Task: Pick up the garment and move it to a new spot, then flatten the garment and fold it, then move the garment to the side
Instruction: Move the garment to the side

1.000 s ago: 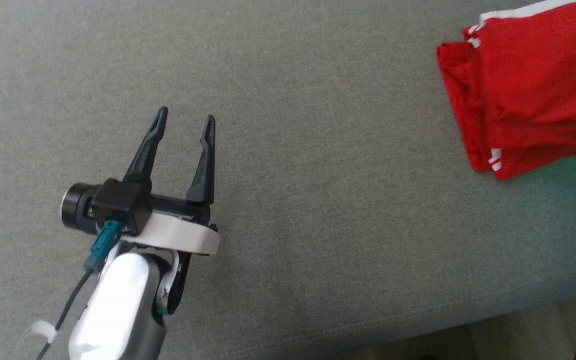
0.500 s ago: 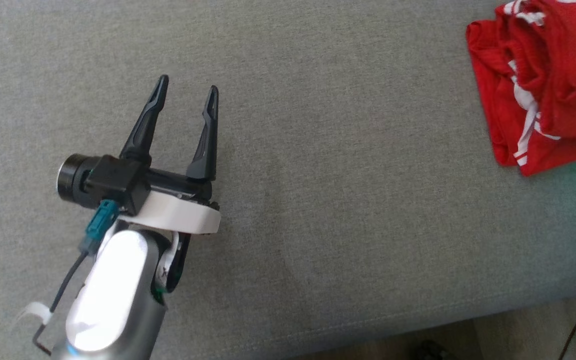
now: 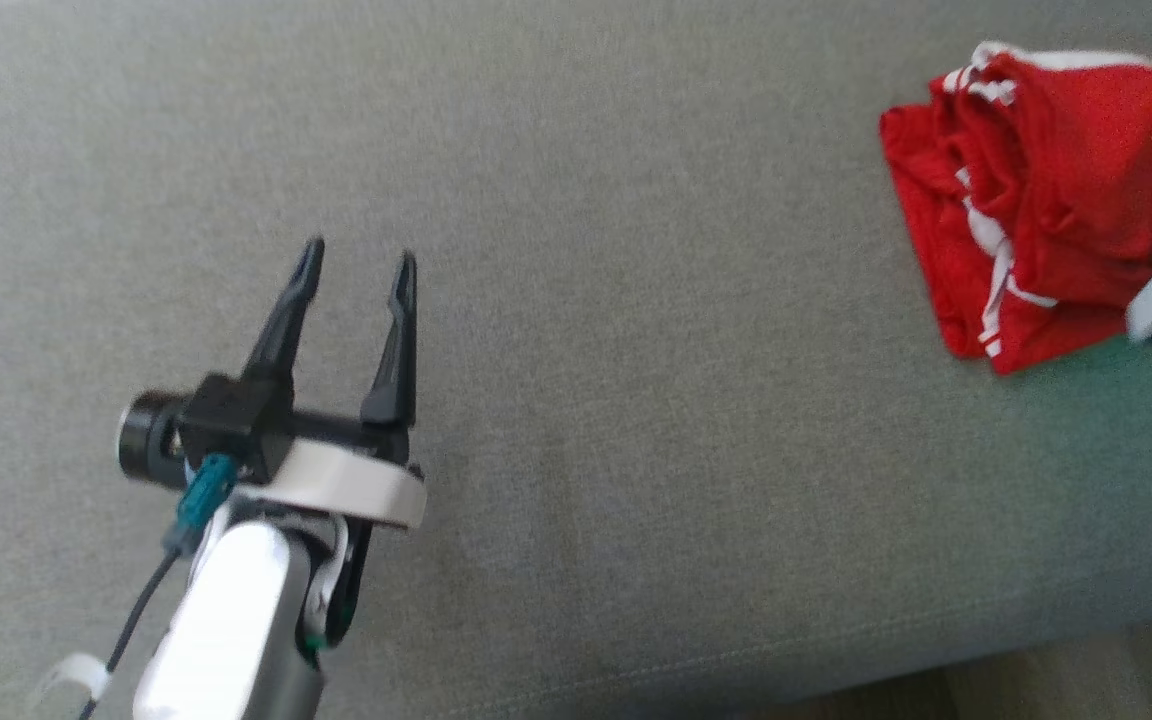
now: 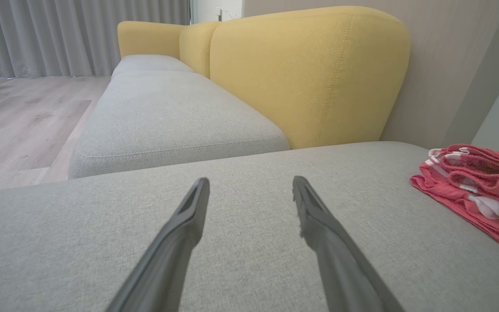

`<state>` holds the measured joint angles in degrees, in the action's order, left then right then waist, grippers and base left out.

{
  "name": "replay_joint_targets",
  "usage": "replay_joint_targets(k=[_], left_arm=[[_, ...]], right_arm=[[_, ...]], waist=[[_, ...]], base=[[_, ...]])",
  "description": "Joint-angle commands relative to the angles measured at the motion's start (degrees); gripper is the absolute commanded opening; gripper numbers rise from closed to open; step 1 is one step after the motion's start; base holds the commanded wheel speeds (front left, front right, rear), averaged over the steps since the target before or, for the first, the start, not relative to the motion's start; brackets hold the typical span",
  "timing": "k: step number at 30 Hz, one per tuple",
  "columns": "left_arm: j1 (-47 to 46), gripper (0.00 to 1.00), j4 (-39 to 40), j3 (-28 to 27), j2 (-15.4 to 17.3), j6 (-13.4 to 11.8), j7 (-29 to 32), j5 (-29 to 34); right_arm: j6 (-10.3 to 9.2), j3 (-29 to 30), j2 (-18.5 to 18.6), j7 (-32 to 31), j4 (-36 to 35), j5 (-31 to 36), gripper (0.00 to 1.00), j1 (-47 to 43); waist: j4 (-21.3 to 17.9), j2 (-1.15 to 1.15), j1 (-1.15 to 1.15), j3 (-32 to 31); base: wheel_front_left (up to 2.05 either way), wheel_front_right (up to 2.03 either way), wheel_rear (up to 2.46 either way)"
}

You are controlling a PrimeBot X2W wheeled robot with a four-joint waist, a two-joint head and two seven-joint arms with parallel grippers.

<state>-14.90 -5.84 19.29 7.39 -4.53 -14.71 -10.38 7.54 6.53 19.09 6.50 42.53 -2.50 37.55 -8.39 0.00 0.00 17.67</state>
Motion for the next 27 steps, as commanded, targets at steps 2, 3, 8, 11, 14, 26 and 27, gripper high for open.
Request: replay_joint_targets(k=[2, 3, 8, 11, 14, 26, 27], left_arm=[[0.15, 1.00, 1.55, -2.52, 1.30, -0.43, -0.29, -0.74], [0.70, 1.00, 1.48, -2.64, 1.44, -0.57, -0.29, -0.74], [3.22, 1.00, 1.31, -3.24, 2.03, -1.17, -0.29, -1.05], [4.34, 1.00, 1.45, -3.74, 2.46, -1.61, -0.29, -1.24], [5.41, 1.00, 1.64, -4.27, 2.90, -2.00, -0.29, -1.54], [13.12, 1.00, 3.19, -5.60, 4.99, -3.99, -0.21, -2.12], [13.62, 1.00, 3.36, -5.59, 5.19, -4.12, -0.21, -2.02]], right_arm=[[-0.05, -1.14, -1.26, 0.77, -5.21, -0.84, 1.00, -3.37], [-0.05, -1.46, -2.54, 0.71, -7.63, -1.38, 1.00, -4.94], [-0.05, -4.05, -8.34, -1.41, -20.66, -2.26, 1.00, -13.56], [-0.05, -5.57, -11.52, -3.34, -27.69, -2.76, 1.00, -18.31], [-0.05, -7.09, -13.57, -5.29, -32.98, -3.08, 1.00, -22.38], [-0.05, -8.33, -16.09, -8.83, -41.76, -4.59, 1.00, -34.32], [-0.05, -8.16, -16.12, -9.05, -42.08, -4.56, 1.00, -34.97]], waist=[[0.33, 0.00, 0.00, -2.96], [0.54, 0.00, 0.00, -3.67], [2.31, 0.00, 0.00, -6.94], [4.05, 0.00, 0.00, -8.39], [5.77, 0.00, 0.00, -9.65], [9.07, 0.00, 0.00, -15.86], [9.06, 0.00, 0.00, -16.39]], base=[[0.00, 0.00, 0.00], [0.00, 0.00, 0.00], [0.00, 0.00, 0.00], [0.00, 0.00, 0.00], [0.00, 0.00, 0.00], [0.00, 0.00, 0.00], [0.00, 0.00, 0.00]])
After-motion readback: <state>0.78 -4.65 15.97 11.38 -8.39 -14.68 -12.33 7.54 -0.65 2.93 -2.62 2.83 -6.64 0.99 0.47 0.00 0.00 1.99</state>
